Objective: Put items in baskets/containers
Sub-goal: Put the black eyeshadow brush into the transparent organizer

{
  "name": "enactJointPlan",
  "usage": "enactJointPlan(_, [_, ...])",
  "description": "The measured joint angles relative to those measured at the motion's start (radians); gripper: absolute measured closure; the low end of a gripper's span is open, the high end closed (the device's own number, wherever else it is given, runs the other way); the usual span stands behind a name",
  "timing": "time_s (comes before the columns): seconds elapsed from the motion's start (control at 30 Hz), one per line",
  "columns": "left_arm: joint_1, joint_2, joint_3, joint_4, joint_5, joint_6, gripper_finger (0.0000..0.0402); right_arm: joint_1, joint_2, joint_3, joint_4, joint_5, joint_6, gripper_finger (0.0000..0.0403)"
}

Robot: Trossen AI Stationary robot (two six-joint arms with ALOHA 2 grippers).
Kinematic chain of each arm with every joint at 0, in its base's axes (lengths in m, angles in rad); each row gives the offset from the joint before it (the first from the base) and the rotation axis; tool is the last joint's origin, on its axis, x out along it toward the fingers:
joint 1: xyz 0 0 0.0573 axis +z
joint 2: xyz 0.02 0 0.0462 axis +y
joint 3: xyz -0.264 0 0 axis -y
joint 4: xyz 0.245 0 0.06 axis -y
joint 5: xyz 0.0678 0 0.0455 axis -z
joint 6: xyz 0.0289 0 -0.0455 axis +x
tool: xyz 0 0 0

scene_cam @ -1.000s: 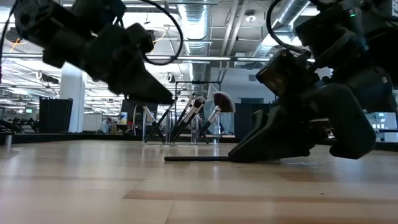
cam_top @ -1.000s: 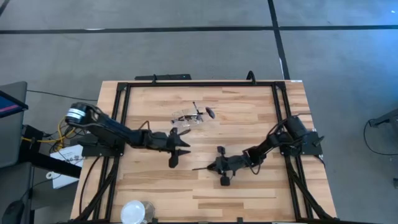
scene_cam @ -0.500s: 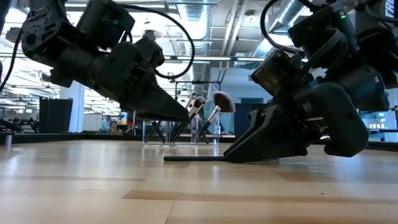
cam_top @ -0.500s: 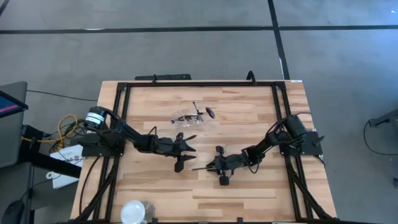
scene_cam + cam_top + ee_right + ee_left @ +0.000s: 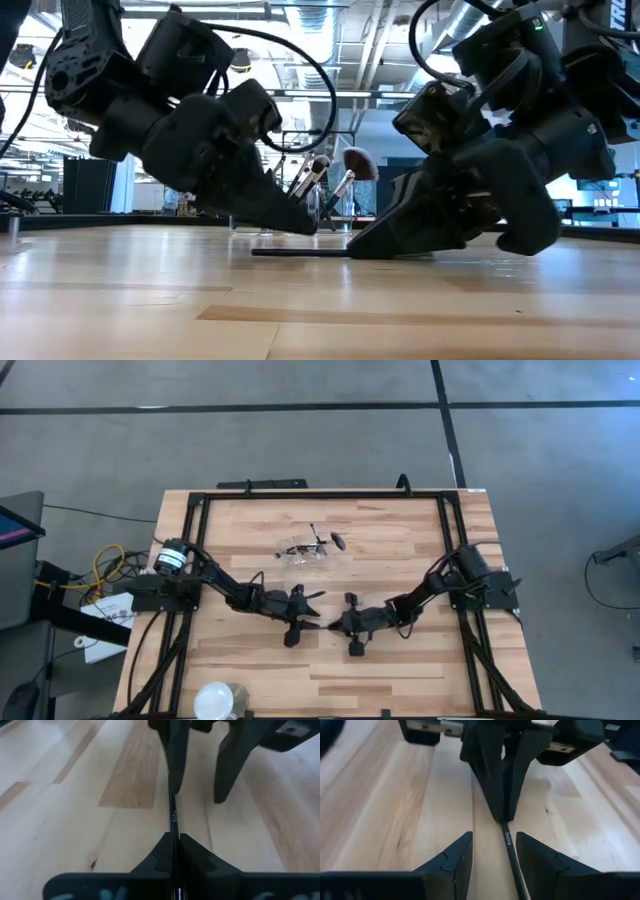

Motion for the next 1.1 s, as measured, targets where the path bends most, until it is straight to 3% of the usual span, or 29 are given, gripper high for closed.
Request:
enactJointPlan(0.33, [-0.024, 0.007, 0.0, 0.0, 0.003, -0.002, 0.0268, -0.012, 0.005, 0.067, -0.032, 0.083, -0.028, 0.0396])
enactJointPlan(1.1, [-0.019, -0.012, -0.009, -0.002, -0.069, 0.061, 0.028, -0.012, 0.0, 0.077, -0.051, 0.059, -0.026, 0.0394])
